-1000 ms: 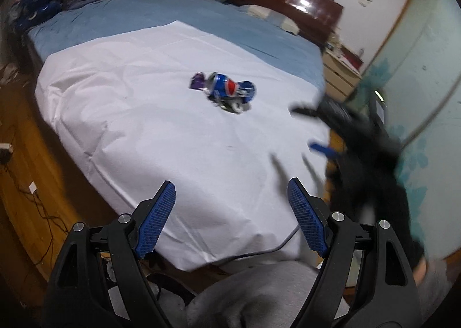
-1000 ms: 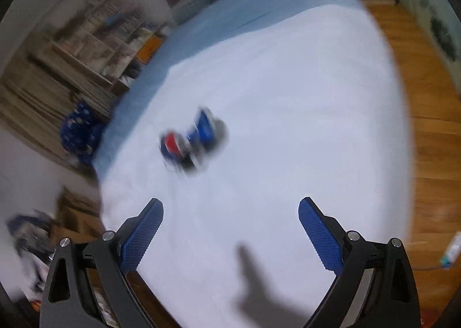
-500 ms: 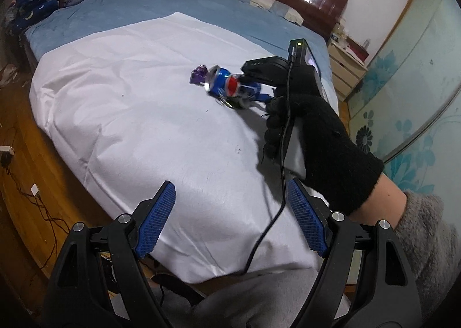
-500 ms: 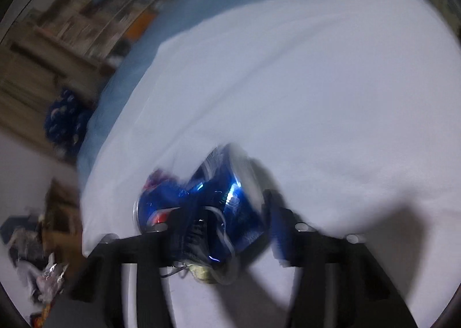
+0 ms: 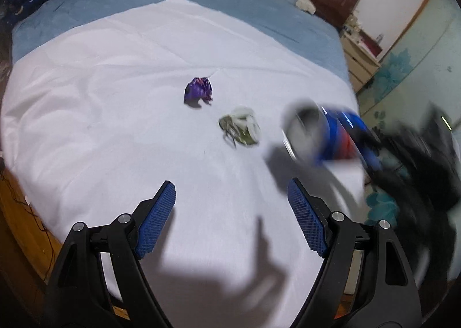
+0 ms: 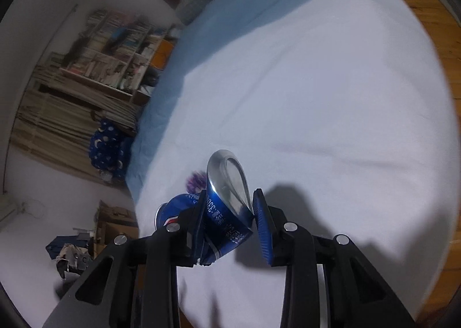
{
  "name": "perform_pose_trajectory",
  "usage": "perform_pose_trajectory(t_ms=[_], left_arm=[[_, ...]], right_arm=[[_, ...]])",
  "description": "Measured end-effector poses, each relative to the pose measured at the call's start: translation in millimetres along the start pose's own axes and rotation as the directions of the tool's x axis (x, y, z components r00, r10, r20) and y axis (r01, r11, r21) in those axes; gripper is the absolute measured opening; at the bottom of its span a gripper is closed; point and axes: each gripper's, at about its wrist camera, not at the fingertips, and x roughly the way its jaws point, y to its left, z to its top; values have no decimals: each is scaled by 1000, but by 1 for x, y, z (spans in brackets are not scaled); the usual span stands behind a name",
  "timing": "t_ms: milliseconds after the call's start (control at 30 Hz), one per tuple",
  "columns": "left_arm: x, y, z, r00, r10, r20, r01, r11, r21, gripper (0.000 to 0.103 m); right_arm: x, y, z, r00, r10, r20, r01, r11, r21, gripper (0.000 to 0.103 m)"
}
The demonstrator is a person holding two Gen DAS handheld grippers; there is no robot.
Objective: Collect trash
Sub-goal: 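Grasp the round green lid with the left tool while the right tool holds the can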
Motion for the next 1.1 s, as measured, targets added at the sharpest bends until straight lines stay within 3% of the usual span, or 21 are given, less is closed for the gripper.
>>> perform_pose_trajectory(t_ms=[200,233,300,333,367,433,567,733,800,867,967,1033,1100], left_arm=[[39,8,27,998,-56,21,58,991,-119,80],[45,10,30,997,-76,18,78,987,-140,76],[58,13,34,996,-85,-5,83,983,-163,51],[63,14,34,997,-78,-19,74,983,-165,32],[67,15,33,997,-73,-35,66,983,-169,19],[72,15,29,996,-71,-52,60,982,-177,10],[61,16,24,993,-117,-15,112,974,-195,1],[11,15,17,994,-72,87,84,986,-142,1],[-20,12,9,987,-30,160,46,994,-98,2],[-59,0,-4,963,57,264,-58,998,-3,2],[-82,-22,-16,907,212,364,-276,952,134,2],[-82,-27,-21,890,255,378,-338,926,170,2],[-85,-30,-28,885,266,383,-358,914,191,2]], right_arm=[[-53,-36,-35,1000,-15,9,15,1000,14,32],[-60,-48,-42,1000,-15,3,15,1000,21,32],[-66,-56,-61,1000,-25,-17,25,999,26,32],[-68,-64,-66,999,-28,-21,29,999,22,32],[-71,-66,-72,999,-30,-21,30,999,19,32],[-77,-76,-81,999,-22,-24,22,1000,16,32],[-92,-82,-83,1000,-25,-1,25,1000,6,32],[-127,-76,-87,999,-5,49,6,1000,-30,32],[-153,-73,-93,997,-1,82,6,998,-59,32],[-177,-65,-97,993,-13,119,26,994,-102,32],[-217,-61,-110,984,-31,173,59,985,-163,32],[-238,-65,-117,983,-30,183,61,984,-167,32],[-265,-70,-128,978,-39,203,77,980,-181,32]])
